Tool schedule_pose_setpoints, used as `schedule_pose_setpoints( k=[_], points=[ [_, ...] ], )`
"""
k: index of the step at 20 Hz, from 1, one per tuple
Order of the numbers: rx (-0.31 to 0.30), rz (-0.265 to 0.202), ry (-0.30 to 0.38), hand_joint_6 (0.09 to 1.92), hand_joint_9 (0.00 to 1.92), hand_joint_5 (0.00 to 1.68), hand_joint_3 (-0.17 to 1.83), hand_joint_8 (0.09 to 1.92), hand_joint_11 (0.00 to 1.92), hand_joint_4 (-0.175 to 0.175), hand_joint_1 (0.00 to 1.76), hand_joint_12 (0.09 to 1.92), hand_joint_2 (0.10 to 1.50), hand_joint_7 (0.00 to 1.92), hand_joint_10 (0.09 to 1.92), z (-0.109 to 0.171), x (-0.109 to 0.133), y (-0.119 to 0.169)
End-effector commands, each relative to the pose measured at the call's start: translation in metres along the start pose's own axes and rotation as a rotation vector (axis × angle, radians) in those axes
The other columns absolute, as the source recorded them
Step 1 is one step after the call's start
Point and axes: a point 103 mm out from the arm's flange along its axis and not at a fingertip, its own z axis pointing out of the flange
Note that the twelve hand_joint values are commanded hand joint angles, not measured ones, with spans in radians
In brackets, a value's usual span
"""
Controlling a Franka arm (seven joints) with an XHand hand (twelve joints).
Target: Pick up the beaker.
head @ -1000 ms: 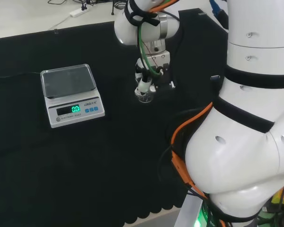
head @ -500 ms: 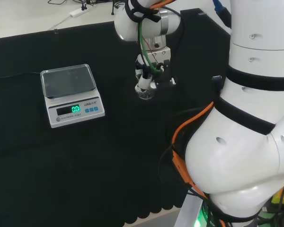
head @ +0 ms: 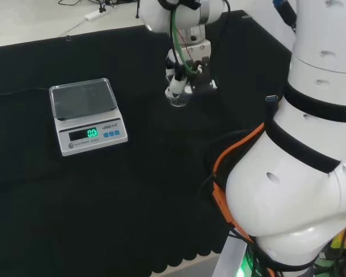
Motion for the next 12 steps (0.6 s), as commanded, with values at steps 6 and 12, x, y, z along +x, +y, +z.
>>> schedule_pose_setpoints(
  k=[6,12],
  points=[
    [-0.032,-0.018,-0.039,1.03,0.95,0.62,0.68,0.7,0.63,-0.032,1.13,1.3,0.57,0.78,0.64,-0.058,0.008,-0.027],
    [-0.049,-0.044,-0.049,1.03,0.96,0.64,0.69,0.7,0.64,-0.032,1.13,1.29,0.57,0.79,0.63,-0.073,0.026,-0.027]
  ],
)
